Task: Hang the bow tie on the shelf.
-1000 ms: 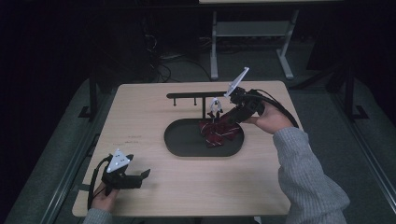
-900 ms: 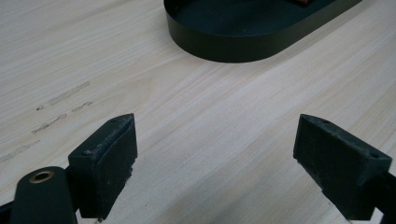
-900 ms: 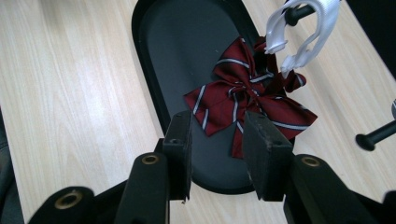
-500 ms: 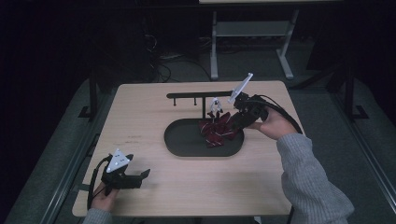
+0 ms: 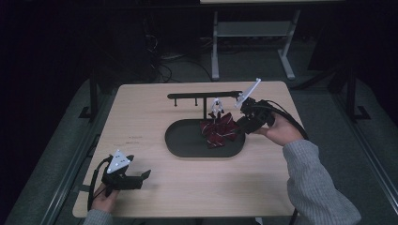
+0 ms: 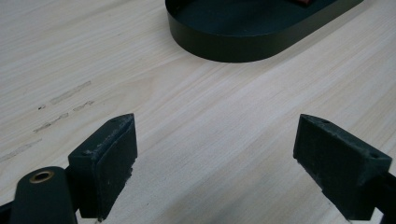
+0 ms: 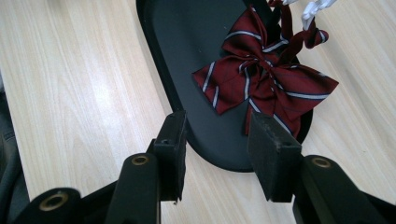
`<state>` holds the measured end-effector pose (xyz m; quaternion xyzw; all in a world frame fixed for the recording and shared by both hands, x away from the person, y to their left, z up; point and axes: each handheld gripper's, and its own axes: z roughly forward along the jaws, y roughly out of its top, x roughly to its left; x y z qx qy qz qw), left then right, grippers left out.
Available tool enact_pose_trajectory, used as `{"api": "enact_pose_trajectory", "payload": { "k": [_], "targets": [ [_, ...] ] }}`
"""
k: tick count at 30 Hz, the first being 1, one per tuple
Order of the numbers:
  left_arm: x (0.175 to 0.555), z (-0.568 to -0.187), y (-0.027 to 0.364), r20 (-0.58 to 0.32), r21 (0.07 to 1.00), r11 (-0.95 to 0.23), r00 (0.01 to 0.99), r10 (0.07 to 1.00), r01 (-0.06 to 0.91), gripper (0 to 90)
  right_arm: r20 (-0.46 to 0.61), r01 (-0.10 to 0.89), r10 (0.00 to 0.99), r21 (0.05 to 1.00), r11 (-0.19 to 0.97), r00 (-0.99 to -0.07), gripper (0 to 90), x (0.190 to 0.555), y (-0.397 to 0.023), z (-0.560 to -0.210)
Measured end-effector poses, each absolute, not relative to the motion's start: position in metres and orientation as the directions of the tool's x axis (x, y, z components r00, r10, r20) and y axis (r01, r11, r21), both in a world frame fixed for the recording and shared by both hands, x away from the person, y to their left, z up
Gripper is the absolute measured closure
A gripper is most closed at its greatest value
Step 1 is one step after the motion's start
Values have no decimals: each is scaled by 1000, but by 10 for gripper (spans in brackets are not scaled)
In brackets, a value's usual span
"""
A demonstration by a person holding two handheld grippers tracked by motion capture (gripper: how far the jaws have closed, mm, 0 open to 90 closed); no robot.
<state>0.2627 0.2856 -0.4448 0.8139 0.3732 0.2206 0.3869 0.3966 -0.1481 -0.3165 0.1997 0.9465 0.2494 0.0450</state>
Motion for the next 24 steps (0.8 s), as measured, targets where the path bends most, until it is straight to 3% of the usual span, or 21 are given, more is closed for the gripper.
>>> {"api": "enact_pose_trajectory", "payload": {
  "k": [24],
  "targets": [
    [262, -444, 287, 71, 796, -415, 614, 786, 440, 133, 29, 381, 424, 495, 781, -905, 506, 378, -166, -336]
  ]
}}
